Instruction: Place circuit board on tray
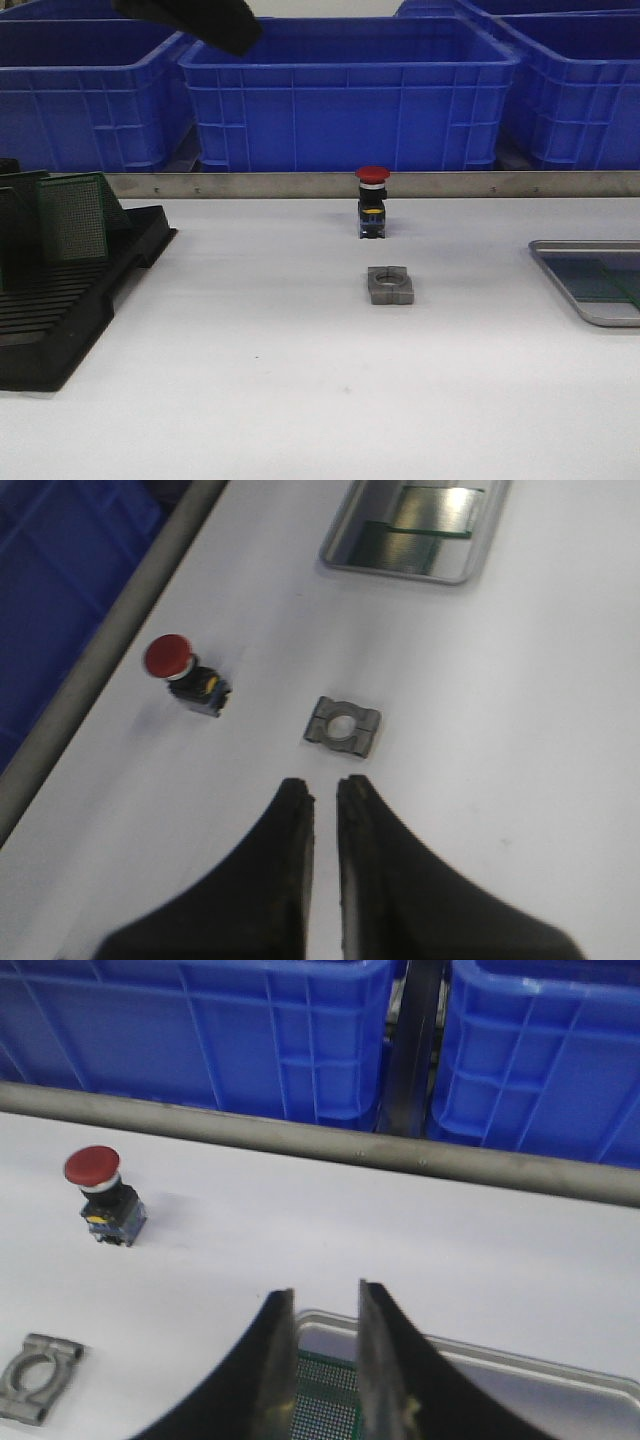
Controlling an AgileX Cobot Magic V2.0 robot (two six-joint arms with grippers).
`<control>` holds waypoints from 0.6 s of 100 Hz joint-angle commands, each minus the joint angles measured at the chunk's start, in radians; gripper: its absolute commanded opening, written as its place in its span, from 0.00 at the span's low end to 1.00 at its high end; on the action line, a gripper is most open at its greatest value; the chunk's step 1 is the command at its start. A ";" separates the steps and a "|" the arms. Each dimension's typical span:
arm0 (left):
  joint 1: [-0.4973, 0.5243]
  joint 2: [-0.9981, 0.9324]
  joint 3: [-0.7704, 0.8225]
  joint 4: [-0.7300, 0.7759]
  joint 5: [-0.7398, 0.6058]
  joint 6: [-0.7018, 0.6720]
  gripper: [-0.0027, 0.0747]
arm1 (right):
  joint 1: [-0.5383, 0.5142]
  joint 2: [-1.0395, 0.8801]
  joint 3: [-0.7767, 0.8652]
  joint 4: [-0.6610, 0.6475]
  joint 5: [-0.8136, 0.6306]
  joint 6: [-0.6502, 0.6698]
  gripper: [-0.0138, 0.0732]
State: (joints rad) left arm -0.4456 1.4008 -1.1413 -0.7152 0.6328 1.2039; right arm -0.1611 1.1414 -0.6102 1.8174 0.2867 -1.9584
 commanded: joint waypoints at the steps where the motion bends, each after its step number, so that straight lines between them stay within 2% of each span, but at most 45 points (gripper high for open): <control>1: 0.063 -0.076 -0.031 -0.028 -0.036 -0.099 0.01 | 0.011 -0.106 0.007 0.046 0.050 -0.002 0.16; 8: 0.131 -0.110 -0.031 -0.027 -0.017 -0.128 0.01 | 0.018 -0.175 0.035 0.046 0.060 -0.002 0.07; 26: 0.323 -0.230 0.041 -0.027 -0.053 -0.148 0.01 | 0.018 -0.326 0.117 0.046 0.157 -0.002 0.09; 40: 0.457 -0.368 0.158 -0.037 -0.169 -0.185 0.01 | 0.018 -0.432 0.182 0.046 0.236 -0.002 0.09; 51: 0.497 -0.483 0.251 -0.052 -0.256 -0.185 0.01 | 0.018 -0.521 0.230 0.046 0.241 -0.002 0.09; 60: 0.489 -0.559 0.325 -0.135 -0.280 -0.185 0.01 | 0.018 -0.600 0.263 0.047 0.211 -0.002 0.09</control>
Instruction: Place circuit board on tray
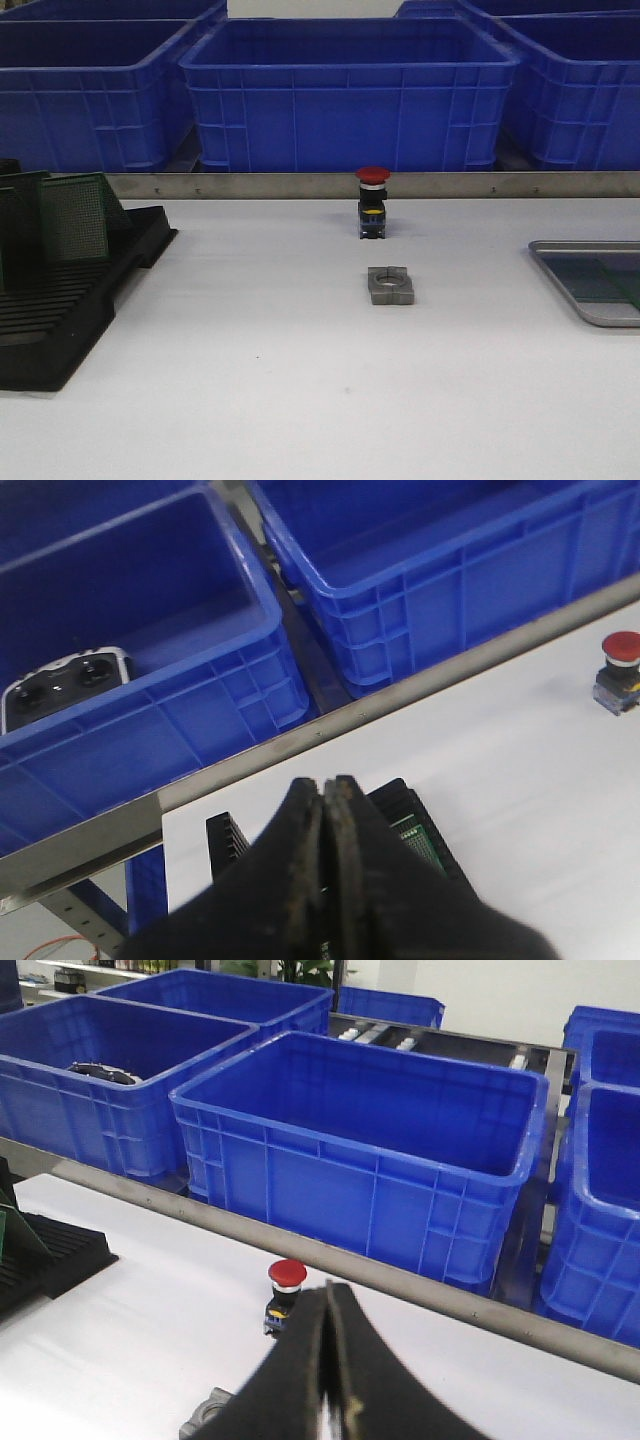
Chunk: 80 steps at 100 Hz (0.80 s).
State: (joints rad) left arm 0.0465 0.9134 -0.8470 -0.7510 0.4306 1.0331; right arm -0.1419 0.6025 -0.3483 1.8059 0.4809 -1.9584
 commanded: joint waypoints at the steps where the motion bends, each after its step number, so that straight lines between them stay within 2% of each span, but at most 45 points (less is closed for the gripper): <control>1: -0.006 -0.076 0.042 -0.112 -0.080 -0.015 0.01 | -0.001 -0.067 0.003 0.059 0.010 -0.002 0.09; 13: -0.042 -0.166 0.140 -0.190 -0.116 -0.012 0.01 | -0.001 -0.181 0.041 0.059 -0.039 -0.002 0.09; 33: -0.073 -0.321 0.293 -0.238 -0.237 -0.013 0.01 | -0.001 -0.331 0.095 0.059 -0.122 -0.002 0.09; 80: -0.073 -0.724 0.549 -0.265 -0.232 -0.009 0.01 | -0.001 -0.517 0.183 0.060 -0.099 -0.002 0.09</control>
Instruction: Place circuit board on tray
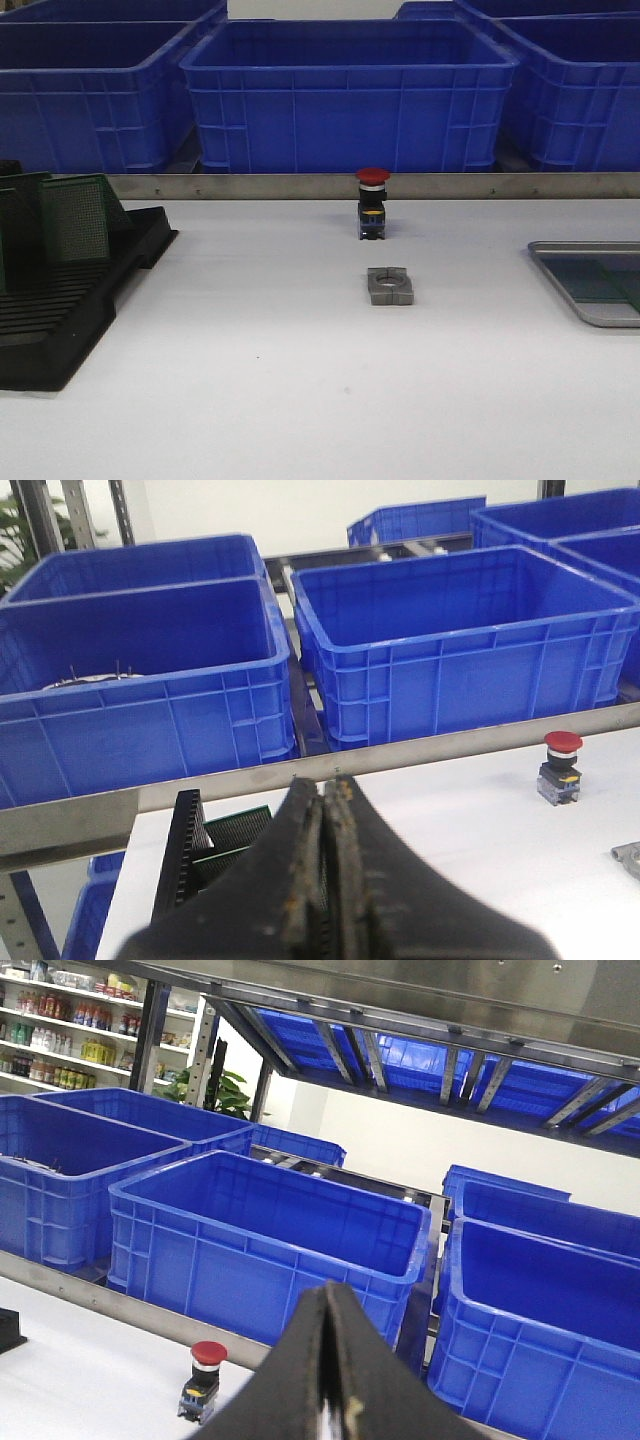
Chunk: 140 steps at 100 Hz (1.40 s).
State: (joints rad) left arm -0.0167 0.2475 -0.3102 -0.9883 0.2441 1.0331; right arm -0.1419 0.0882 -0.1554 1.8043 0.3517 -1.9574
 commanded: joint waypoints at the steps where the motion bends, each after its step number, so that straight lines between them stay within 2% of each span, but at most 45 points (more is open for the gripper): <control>1: -0.009 -0.065 0.016 -0.028 -0.045 -0.009 0.01 | -0.001 -0.006 -0.008 0.061 0.032 -0.003 0.09; 30: -0.009 -0.240 0.084 -0.029 -0.045 -0.009 0.01 | -0.001 -0.016 -0.002 0.061 0.025 -0.003 0.09; 108: -0.009 -0.241 0.086 -0.029 -0.045 -0.009 0.01 | -0.001 -0.016 -0.001 0.061 0.027 -0.003 0.09; 140: -0.009 -0.241 0.121 -0.033 -0.099 -0.009 0.01 | -0.001 -0.016 -0.001 0.061 0.027 -0.003 0.09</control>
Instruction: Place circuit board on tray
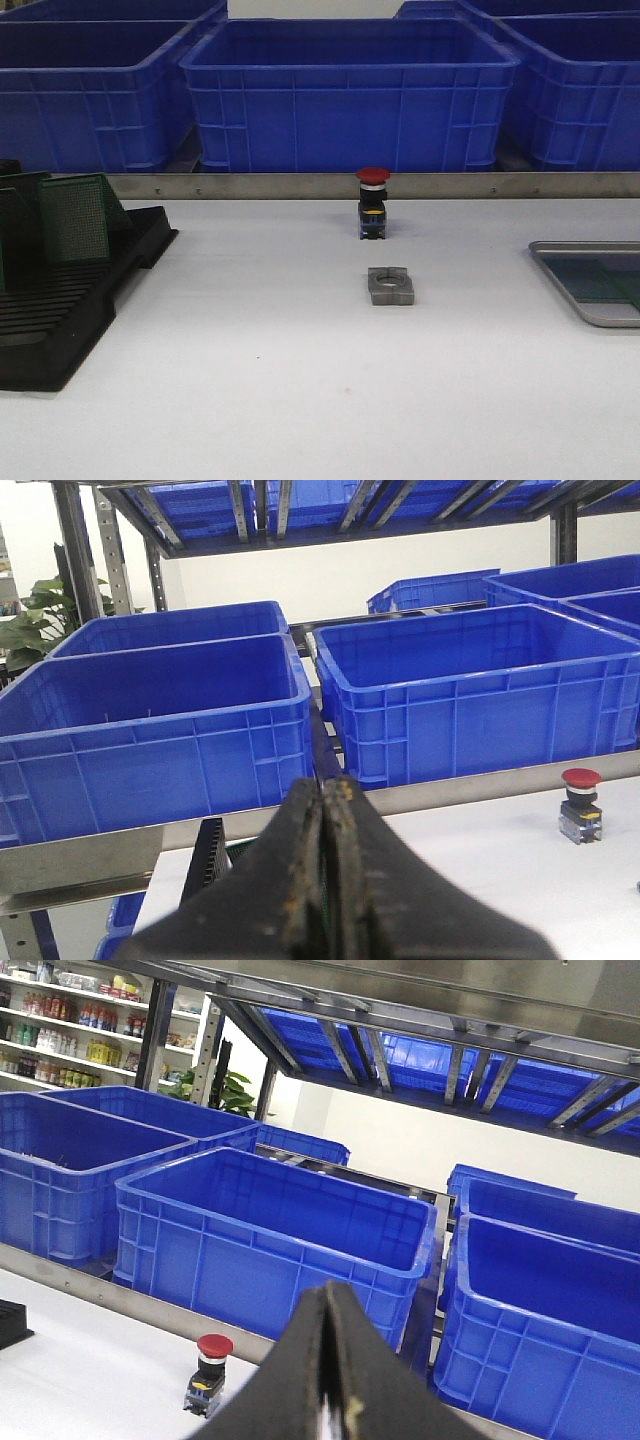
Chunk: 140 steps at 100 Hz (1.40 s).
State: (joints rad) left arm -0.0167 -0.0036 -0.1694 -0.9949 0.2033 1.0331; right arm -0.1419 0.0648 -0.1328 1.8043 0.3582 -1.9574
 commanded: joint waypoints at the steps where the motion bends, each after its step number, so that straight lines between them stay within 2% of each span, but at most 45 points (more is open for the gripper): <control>1: -0.009 0.010 -0.020 -0.027 -0.062 -0.009 0.01 | -0.001 0.007 -0.024 0.061 0.021 -0.003 0.09; 5: -0.009 0.010 -0.016 -0.012 -0.063 -0.020 0.01 | -0.001 0.007 -0.024 0.061 0.021 -0.003 0.09; 10: -0.005 0.010 -0.015 0.075 -0.066 -0.107 0.01 | -0.001 0.007 -0.024 0.061 0.021 -0.003 0.09; 17: -0.004 0.006 -0.013 0.323 -0.046 -0.375 0.01 | -0.001 0.007 -0.024 0.061 0.021 -0.003 0.09; 22: -0.004 0.000 -0.011 0.538 -0.023 -0.623 0.01 | -0.001 0.007 -0.024 0.061 0.021 -0.003 0.09; 29: -0.011 -0.002 -0.009 0.745 0.007 -0.852 0.01 | -0.001 0.007 -0.024 0.061 0.021 -0.003 0.09; 38: -0.012 -0.002 0.024 0.874 -0.047 -0.941 0.01 | -0.001 0.007 -0.024 0.061 0.021 -0.003 0.09; 50: -0.012 -0.010 0.116 1.003 -0.213 -1.064 0.01 | -0.001 0.007 -0.024 0.061 0.021 -0.003 0.09; 58: -0.012 -0.032 0.176 1.068 -0.235 -1.177 0.01 | -0.001 0.007 -0.024 0.061 0.021 -0.003 0.09; 64: -0.012 -0.033 0.223 1.070 -0.247 -1.185 0.01 | -0.001 0.007 -0.024 0.061 0.021 -0.003 0.09; 67: -0.012 -0.033 0.219 1.081 -0.178 -1.185 0.01 | -0.001 0.007 -0.024 0.061 0.021 -0.003 0.09; 75: -0.017 -0.033 0.220 1.098 -0.134 -1.183 0.01 | -0.001 0.007 -0.024 0.061 0.021 -0.003 0.09; 99: -0.017 -0.033 0.220 1.110 -0.102 -1.170 0.01 | -0.001 0.007 -0.024 0.061 0.022 -0.003 0.09; 109: -0.017 -0.033 0.220 1.103 -0.097 -1.121 0.01 | -0.001 0.007 -0.024 0.061 0.022 -0.003 0.09; 140: -0.017 -0.033 0.218 1.084 -0.061 -1.120 0.01 | -0.001 0.007 -0.024 0.061 0.022 -0.003 0.09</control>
State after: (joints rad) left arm -0.0264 -0.0052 0.0000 0.1007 0.2088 -0.0891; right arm -0.1419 0.0632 -0.1328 1.8043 0.3597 -1.9574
